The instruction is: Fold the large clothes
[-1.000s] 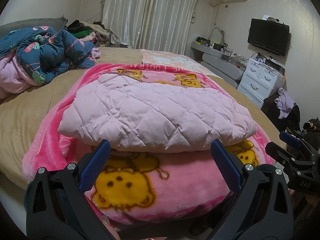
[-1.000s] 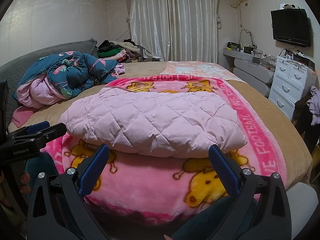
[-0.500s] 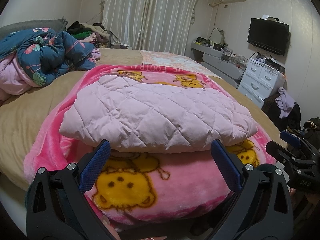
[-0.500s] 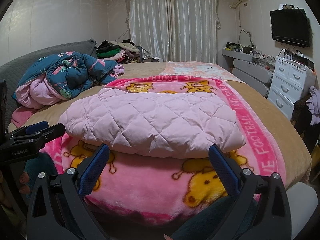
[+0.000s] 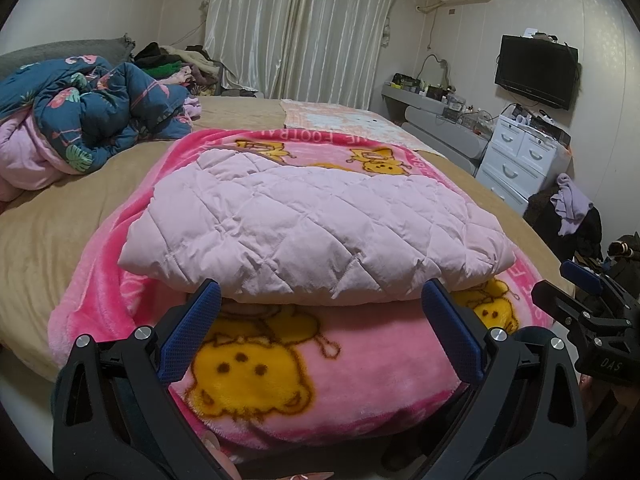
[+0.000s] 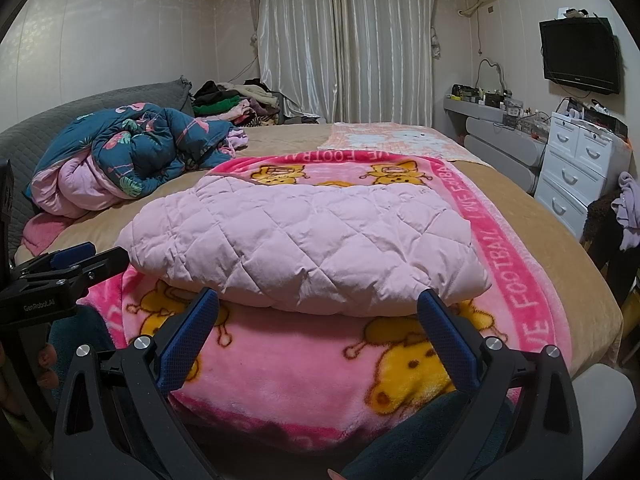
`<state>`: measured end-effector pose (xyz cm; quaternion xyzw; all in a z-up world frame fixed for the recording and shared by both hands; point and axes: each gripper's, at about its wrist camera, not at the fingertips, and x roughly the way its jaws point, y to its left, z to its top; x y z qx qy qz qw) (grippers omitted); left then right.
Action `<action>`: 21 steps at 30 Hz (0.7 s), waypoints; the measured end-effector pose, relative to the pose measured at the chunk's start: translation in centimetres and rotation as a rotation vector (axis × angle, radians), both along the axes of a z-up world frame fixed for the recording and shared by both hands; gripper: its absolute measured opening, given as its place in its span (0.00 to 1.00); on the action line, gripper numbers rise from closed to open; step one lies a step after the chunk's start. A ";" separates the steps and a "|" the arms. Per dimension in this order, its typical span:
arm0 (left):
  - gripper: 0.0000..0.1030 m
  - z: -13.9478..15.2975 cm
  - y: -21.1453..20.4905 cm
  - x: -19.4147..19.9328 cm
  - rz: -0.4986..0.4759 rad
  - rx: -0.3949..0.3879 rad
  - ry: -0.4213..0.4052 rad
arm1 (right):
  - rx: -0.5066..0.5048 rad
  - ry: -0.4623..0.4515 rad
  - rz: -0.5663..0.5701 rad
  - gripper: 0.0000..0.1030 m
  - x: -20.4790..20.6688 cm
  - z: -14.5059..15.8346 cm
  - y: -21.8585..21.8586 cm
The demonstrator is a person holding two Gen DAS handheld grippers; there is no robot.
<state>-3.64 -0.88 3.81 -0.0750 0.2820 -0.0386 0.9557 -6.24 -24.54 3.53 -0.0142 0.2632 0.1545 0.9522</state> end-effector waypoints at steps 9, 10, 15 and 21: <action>0.91 0.0 0.1 0.0 0.000 0.002 0.003 | 0.000 0.000 -0.001 0.96 0.0 0.0 0.0; 0.91 0.0 0.1 0.0 0.000 0.002 0.003 | 0.000 -0.001 -0.001 0.96 0.0 0.0 0.0; 0.91 0.0 0.1 0.0 0.002 0.002 0.002 | 0.000 0.000 0.000 0.96 0.0 0.0 0.0; 0.91 0.0 0.1 0.0 0.004 0.005 0.003 | 0.000 0.000 0.000 0.96 0.0 0.0 0.0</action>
